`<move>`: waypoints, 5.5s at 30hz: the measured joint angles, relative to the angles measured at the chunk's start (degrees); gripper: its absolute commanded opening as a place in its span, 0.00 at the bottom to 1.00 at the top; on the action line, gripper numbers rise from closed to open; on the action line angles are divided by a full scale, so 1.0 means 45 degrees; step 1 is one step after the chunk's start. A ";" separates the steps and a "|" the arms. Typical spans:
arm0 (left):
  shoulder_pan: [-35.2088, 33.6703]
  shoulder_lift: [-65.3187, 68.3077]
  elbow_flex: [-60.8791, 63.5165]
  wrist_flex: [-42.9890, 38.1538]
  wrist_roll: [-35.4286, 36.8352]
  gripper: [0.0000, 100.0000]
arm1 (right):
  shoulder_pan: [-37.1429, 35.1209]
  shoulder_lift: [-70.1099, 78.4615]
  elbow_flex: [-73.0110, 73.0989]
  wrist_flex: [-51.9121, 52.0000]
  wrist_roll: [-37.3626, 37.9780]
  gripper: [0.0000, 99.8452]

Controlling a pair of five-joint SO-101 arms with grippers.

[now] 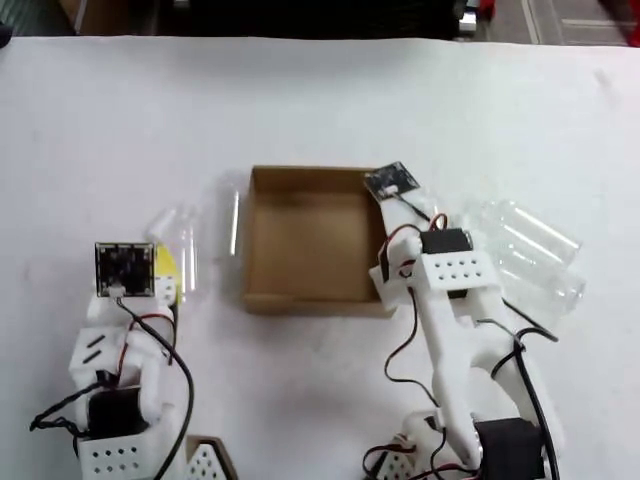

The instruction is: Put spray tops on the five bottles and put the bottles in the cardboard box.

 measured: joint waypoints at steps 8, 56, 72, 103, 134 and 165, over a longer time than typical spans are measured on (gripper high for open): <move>0.0000 0.0000 0.0000 0.0176 0.0000 0.16 | -0.0117 0.0000 -0.3204 0.2422 0.1055 0.25; 0.3653 2.3658 -2.5026 0.8967 0.0508 0.16 | 0.3985 0.0000 0.0996 -0.6584 -0.5724 0.09; 0.2676 3.3231 -3.3836 1.0589 0.3009 0.17 | 0.3516 0.0000 0.1035 -0.6584 -0.5724 0.09; 0.2696 3.8701 -3.8291 1.0686 0.2520 0.17 | 0.3419 0.0000 0.1739 -0.7893 -0.5724 0.09; 0.3458 3.8720 -3.8017 1.0569 0.1993 0.03 | 0.3438 0.0000 0.1739 -0.7893 -0.5724 0.09; 0.4728 2.4303 -3.2156 1.1819 0.2501 0.03 | 0.3438 0.0000 0.1739 -0.7893 -0.4845 0.09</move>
